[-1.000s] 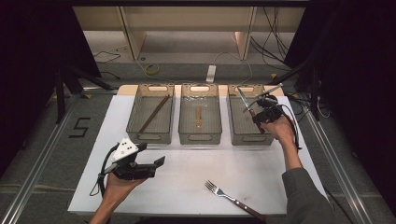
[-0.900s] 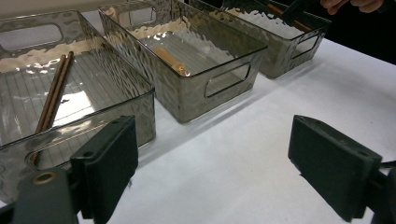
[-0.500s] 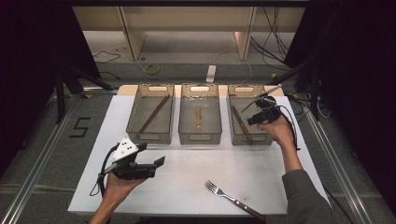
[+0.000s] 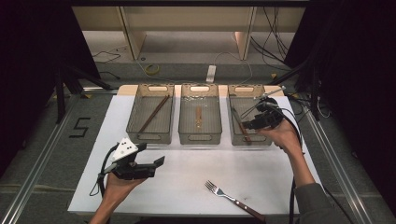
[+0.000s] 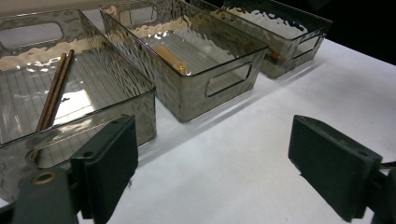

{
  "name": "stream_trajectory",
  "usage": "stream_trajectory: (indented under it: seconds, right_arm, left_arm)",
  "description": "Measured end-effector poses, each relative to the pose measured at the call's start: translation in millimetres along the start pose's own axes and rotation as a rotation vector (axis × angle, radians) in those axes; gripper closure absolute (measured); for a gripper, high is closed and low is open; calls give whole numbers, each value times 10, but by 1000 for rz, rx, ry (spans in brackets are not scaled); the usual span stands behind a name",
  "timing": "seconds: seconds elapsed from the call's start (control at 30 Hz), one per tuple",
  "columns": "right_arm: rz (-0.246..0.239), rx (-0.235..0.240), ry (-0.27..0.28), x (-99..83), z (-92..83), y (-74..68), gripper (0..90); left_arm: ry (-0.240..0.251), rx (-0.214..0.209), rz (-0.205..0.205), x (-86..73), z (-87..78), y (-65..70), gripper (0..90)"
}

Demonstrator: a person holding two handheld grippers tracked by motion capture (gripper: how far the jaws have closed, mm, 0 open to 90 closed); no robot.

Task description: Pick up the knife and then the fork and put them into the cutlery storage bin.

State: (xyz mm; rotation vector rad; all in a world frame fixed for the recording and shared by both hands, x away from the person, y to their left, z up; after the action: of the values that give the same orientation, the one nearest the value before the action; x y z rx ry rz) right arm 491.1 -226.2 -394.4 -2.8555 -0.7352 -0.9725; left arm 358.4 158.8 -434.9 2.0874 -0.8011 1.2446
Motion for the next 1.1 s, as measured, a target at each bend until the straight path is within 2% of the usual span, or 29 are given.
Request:
stream_trajectory:
  seconds: [0.1, 0.3, 0.4, 0.5, 0.57, 0.63, 0.7, 0.87, 1.1]
  right_arm:
    - [-40, 28, 28, -53, -135, -129, 345]
    - [-101, 66, 35, -245, -238, -352, 289]
    - [-123, 79, 36, -345, -271, -442, 272]
    - [-131, 112, 47, -499, -326, -558, 272]
    - [-143, 119, 47, -544, -329, -585, 272]
    - [-164, 122, 17, -632, -336, -639, 272]
    - [-174, 119, 18, -705, -350, -675, 273]
    - [-210, 148, -25, -920, -359, -802, 273]
    - [-242, 186, -47, -1121, -359, -920, 282]
  left_arm:
    - [-7, -2, 3, -5, 4, 7, 157]
    - [-1, 1, -1, -3, 1, 3, 157]
    - [-4, 0, 2, -5, 1, 7, 157]
    - [-1, -1, 1, -2, 0, 6, 157]
    - [-5, -1, 3, -3, 0, 7, 157]
    - [-2, -3, 2, -2, -1, 12, 157]
    - [-4, -2, 3, -3, -1, 11, 157]
    - [2, -3, 1, 0, -4, 13, 157]
    - [-4, -3, 6, -2, 0, 18, 157]
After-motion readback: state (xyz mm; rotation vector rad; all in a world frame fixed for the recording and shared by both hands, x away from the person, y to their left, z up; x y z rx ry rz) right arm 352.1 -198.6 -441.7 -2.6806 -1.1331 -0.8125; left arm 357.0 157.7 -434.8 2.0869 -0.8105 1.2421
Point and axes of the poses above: each handheld gripper's, and its own axes: z roughly forward along the jaws, x roughly out of its top, y roughly to its right, the point moved 4 cm from there along z, roughly forward along the jaws, and after that the axes turned 11 degrees about -x, right-handed, at the moved point
